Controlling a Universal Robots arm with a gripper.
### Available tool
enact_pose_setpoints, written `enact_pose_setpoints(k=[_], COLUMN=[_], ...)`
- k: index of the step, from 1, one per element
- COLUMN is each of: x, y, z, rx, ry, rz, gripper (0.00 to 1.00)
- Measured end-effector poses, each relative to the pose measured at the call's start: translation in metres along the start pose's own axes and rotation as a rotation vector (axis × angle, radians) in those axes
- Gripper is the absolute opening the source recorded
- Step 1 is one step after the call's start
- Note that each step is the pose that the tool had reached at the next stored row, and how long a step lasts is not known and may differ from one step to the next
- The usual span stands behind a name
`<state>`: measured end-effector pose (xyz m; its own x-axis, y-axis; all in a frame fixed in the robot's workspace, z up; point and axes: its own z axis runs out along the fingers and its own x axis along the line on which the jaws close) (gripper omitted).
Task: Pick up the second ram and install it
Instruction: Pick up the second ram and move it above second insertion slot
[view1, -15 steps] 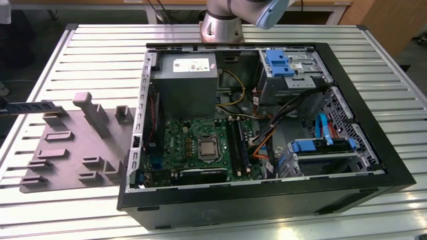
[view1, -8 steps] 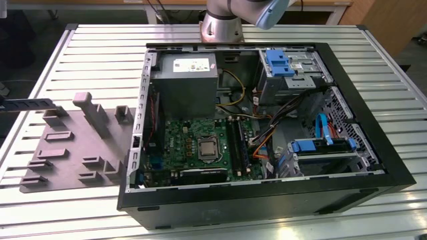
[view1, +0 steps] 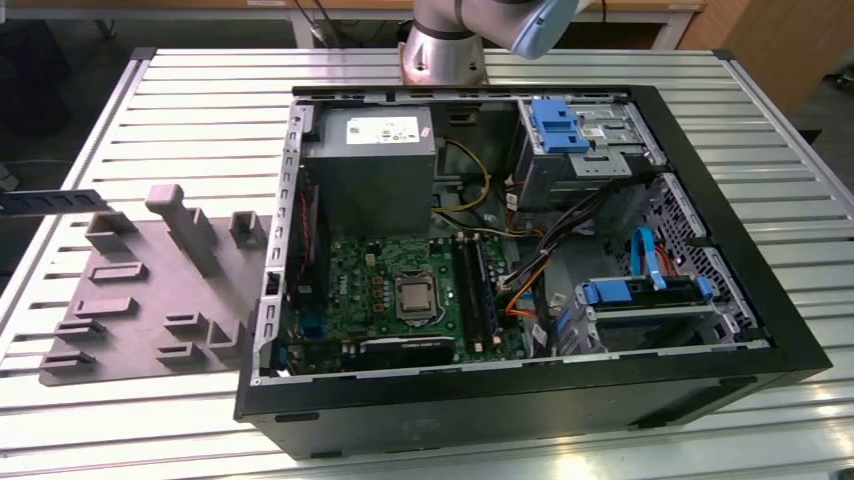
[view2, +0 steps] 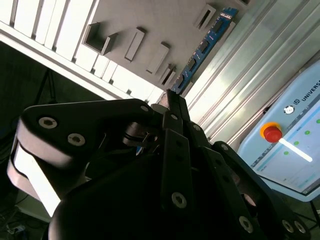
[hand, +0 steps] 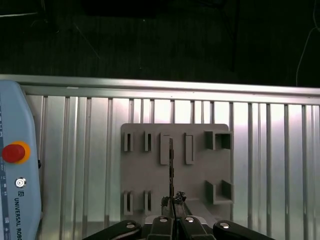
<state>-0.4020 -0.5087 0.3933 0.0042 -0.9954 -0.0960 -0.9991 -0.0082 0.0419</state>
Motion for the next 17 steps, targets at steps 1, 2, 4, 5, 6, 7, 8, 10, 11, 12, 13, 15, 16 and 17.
enact_pose_setpoints(k=[1, 2, 4, 5, 6, 7, 8, 10, 11, 12, 13, 15, 16, 17], x=[-0.0001, -0.0003, -0.0007, -0.0008, -0.0009, -0.001, -0.001, -0.0011, -0.0011, -0.0011, -0.0011, -0.0011, -0.0012, -0.0011], y=[0.0, 0.0001, 0.0003, 0.0003, 0.0003, 0.0003, 0.0003, 0.0003, 0.0003, 0.0004, 0.0004, 0.0004, 0.0, -0.0006], z=[-0.0007, -0.0015, -0.0033, -0.0041, -0.005, -0.0057, -0.0063, -0.0068, -0.0068, -0.0068, -0.007, -0.007, -0.0072, -0.0073], rx=[-0.0001, 0.0, 0.0001, 0.0002, 0.0001, 0.0001, 0.0002, 0.0002, 0.0002, 0.0002, 0.0001, 0.0001, 0.0, -0.0002], ry=[-0.0004, -0.001, -0.0039, -0.0051, -0.0056, -0.0062, -0.0069, -0.0071, -0.0072, -0.0072, -0.0071, -0.0071, -0.007, -0.0069], rz=[0.0, 0.0, 0.0, 0.0, 0.0, 0.0, 0.0, 0.0, 0.0, 0.0, 0.0, 0.0, 0.0, 0.0], gripper=[0.12, 0.12, 0.12, 0.12, 0.12, 0.12, 0.12, 0.12, 0.12, 0.12, 0.12, 0.12, 0.12, 0.12])
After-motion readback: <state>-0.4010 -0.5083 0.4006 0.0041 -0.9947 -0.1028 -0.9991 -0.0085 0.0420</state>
